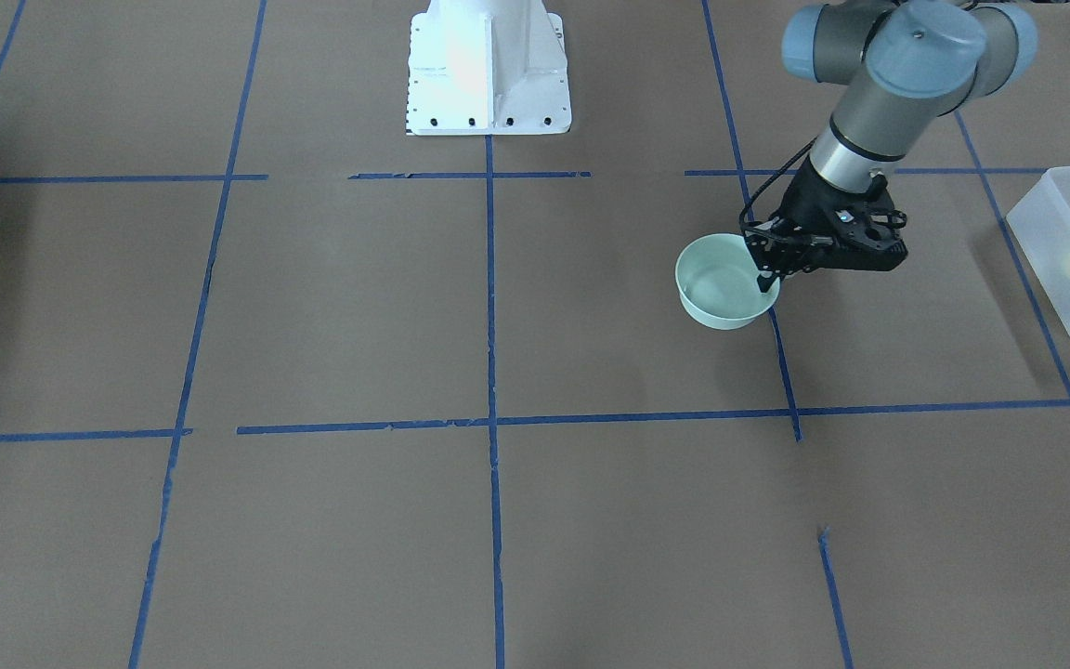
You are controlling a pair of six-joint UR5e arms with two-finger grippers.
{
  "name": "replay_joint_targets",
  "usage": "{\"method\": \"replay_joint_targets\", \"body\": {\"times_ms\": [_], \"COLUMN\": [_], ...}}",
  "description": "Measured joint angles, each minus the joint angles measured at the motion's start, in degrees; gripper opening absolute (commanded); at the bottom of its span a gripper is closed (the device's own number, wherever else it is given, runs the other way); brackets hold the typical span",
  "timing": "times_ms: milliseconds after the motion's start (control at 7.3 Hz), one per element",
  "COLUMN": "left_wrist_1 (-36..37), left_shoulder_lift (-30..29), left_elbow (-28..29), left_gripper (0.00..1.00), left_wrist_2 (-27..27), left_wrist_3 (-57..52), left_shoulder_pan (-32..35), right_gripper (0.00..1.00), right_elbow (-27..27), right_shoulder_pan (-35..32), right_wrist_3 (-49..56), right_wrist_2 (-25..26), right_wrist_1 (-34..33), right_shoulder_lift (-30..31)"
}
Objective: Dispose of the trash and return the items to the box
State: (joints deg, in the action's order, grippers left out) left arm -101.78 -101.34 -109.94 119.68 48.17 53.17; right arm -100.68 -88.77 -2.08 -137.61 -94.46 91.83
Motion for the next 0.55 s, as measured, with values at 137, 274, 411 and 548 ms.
{"method": "replay_joint_targets", "body": {"times_ms": [137,274,411,548], "left_wrist_1": [0.75,3.56,7.63,10.72], "left_shoulder_lift": [1.98,3.33,3.92,4.28], "left_elbow": [0.23,0.56,1.20,3.08], "left_gripper": [0.00,0.00,0.00,0.00], "left_wrist_2": [1.85,3.18,3.74,3.96], "left_wrist_3": [-4.66,-11.38,-19.06,-26.98], "left_shoulder_pan": [3.41,7.54,11.93,16.62], "right_gripper": [1.00,1.00,1.00,1.00], "right_elbow": [1.33,2.22,2.65,2.95], "right_shoulder_pan": [0.00,0.00,0.00,-0.01], "right_wrist_3": [0.14,0.20,0.12,-0.04], "right_wrist_2": [0.05,0.08,0.04,-0.07], "right_wrist_1": [0.04,0.06,0.05,0.01], "right_shoulder_lift": [-0.23,-0.47,-0.43,-0.20]}}
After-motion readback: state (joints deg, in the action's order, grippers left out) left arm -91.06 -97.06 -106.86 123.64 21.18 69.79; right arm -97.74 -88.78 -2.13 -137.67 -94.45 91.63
